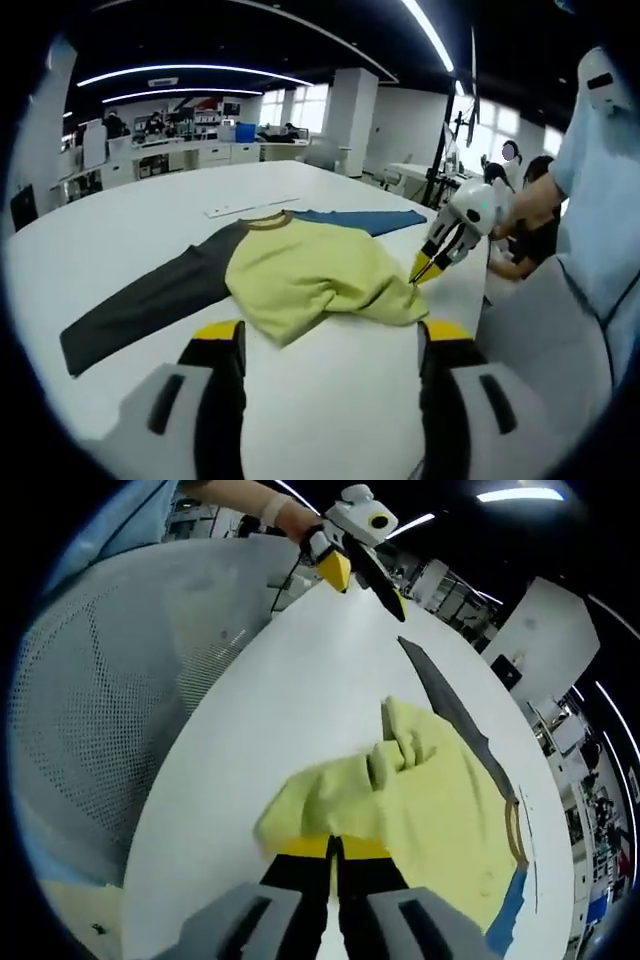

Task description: Fold the garment on the visible template until the final outline fits inside the template.

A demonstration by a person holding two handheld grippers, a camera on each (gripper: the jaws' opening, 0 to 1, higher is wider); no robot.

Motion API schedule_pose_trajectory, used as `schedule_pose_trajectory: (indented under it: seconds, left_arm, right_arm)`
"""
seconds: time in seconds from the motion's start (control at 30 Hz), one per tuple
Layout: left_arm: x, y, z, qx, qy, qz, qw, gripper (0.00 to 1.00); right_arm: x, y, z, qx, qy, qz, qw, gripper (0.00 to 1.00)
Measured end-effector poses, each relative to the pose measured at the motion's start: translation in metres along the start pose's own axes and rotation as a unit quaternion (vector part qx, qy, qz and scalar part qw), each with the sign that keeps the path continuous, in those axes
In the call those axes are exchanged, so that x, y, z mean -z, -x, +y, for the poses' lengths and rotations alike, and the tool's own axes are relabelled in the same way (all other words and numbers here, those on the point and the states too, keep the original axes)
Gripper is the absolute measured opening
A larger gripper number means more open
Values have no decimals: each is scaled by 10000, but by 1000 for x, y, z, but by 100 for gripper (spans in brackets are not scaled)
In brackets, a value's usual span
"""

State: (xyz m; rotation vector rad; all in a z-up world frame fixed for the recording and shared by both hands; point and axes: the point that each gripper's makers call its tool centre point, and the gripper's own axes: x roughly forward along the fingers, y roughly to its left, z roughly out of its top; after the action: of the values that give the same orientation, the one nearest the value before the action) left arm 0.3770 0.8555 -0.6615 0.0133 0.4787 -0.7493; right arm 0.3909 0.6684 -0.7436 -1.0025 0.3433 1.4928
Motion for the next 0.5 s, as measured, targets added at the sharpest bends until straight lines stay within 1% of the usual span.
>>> schedule_pose_trajectory:
  seconds: [0.07, 0.17, 0.2, 0.27, 0.37, 0.43, 0.47, 0.5]
  left_arm:
    - [1, 0, -1, 8, 16, 0, 10000, 66]
    - [3, -2, -2, 30, 36, -2, 10000, 66]
    - [3, -2, -2, 35, 40, -1, 10000, 66]
    - [3, -3, -3, 38, 45, 5, 10000, 66]
    - [3, -4, -3, 61, 65, -4, 10000, 66]
    - [4, -6, -4, 76, 61, 0, 10000, 65]
    - [3, -6, -4, 80, 64, -6, 9999, 65]
    - [3, -7, -4, 83, 71, -14, 9999, 65]
  right_arm:
    - [-2, 3, -3, -16, -181, -52, 9998, 0]
    - [-8, 9, -12, 14, -320, -134, 9994, 0]
    - [-13, 12, -16, 30, -507, -234, 9984, 0]
    - [-19, 16, -25, 65, -677, -342, 9971, 0]
    - [-29, 24, -47, 165, -842, -493, 9951, 0]
    - [-36, 26, -58, 69, -993, -586, 9933, 0]
    - [-36, 27, -65, 80, -1051, -578, 9927, 0]
    - [-38, 27, -76, 146, -1108, -609, 9919, 0]
